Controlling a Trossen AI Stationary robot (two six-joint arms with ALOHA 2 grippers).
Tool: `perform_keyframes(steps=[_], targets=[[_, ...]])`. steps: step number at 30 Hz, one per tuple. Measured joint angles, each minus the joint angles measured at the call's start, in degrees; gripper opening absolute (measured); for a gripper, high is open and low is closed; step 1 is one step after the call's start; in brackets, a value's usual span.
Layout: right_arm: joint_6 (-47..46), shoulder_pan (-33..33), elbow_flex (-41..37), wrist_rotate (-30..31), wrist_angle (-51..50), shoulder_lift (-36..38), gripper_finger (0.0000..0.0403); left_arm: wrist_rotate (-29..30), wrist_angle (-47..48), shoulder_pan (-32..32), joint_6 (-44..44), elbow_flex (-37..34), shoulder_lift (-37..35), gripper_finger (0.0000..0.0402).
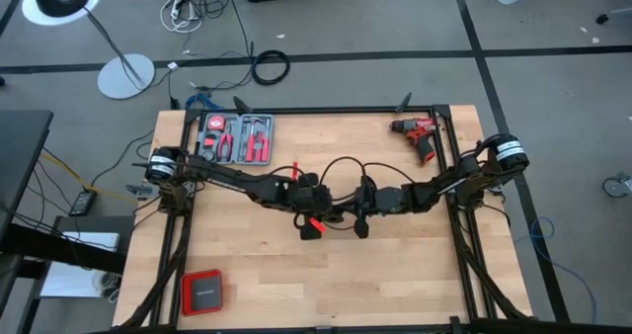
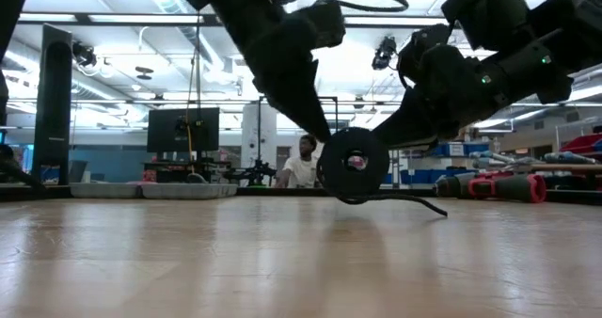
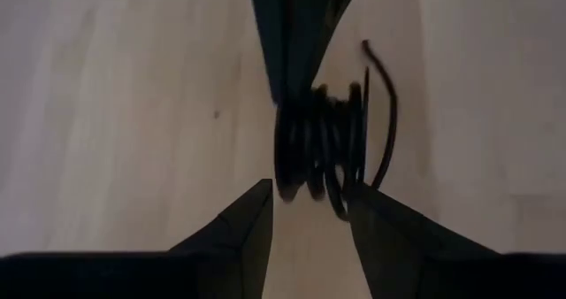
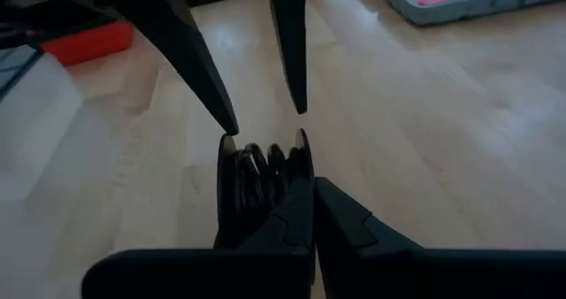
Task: Coil cords
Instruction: Coil the black wire on the spool
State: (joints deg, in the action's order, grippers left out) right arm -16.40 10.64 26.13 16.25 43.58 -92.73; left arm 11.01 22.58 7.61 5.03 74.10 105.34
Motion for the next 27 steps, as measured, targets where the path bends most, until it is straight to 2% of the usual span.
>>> perform_keyframes(steps=[7,11,20,27], targets=[[0.09,0.80,0.04,0.25,-0.15,-0.02,0.0000,-3.04,1.53,-0.01,2.36,1.12,-0.02,0.0152],[-0.64,0.62,0.00,0.88,-1.48,-0.04,0.0000,-3.48,10.63,-0.05,2.95,4.84,-0.02,0.0152],[-10.36,1.33,0.02,-2.41,-0.72,-0.04,0.0000,-5.27,10.27,2.41,4.27,6.41,-0.07,0.0152],[-9.45,4.02,0.02,-2.43,-0.16,-0.04,0.0000,-2.90,10.25,5.07,7.47,6.32,-0.04,0.0152]])
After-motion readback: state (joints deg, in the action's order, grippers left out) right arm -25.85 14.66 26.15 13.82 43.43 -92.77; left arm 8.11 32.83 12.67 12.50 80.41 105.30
